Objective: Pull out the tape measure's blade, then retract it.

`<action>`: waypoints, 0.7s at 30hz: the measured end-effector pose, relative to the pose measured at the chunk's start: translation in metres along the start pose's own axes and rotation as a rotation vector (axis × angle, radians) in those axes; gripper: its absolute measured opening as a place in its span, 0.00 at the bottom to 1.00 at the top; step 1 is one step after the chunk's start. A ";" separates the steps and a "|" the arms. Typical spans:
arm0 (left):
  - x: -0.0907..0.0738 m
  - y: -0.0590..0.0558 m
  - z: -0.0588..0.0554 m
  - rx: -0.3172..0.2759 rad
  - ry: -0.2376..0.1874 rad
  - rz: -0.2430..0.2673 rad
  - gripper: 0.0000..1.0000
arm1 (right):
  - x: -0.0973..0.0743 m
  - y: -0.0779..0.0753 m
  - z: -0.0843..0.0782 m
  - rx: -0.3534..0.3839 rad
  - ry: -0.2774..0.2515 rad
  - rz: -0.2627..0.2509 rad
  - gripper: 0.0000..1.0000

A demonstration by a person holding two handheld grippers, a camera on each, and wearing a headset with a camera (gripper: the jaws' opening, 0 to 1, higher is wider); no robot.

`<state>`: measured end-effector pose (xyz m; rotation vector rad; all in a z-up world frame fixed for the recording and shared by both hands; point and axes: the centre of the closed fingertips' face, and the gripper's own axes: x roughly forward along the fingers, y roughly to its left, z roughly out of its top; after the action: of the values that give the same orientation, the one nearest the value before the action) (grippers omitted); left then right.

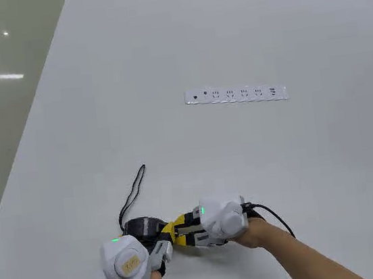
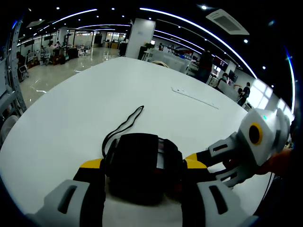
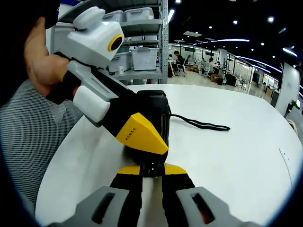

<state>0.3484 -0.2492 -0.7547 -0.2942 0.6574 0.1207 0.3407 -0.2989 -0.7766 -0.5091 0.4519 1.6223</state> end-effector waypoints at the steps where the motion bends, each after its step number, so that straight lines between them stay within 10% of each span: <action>1: 0.000 0.000 0.000 0.001 0.001 0.000 0.62 | 0.000 0.000 0.000 -0.001 0.002 0.000 0.14; 21: 0.004 -0.001 -0.005 -0.061 0.038 -0.020 0.65 | 0.000 -0.003 -0.003 0.004 0.017 -0.038 0.16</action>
<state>0.3486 -0.2518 -0.7604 -0.3627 0.6894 0.1168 0.3439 -0.2998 -0.7789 -0.5262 0.4558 1.5809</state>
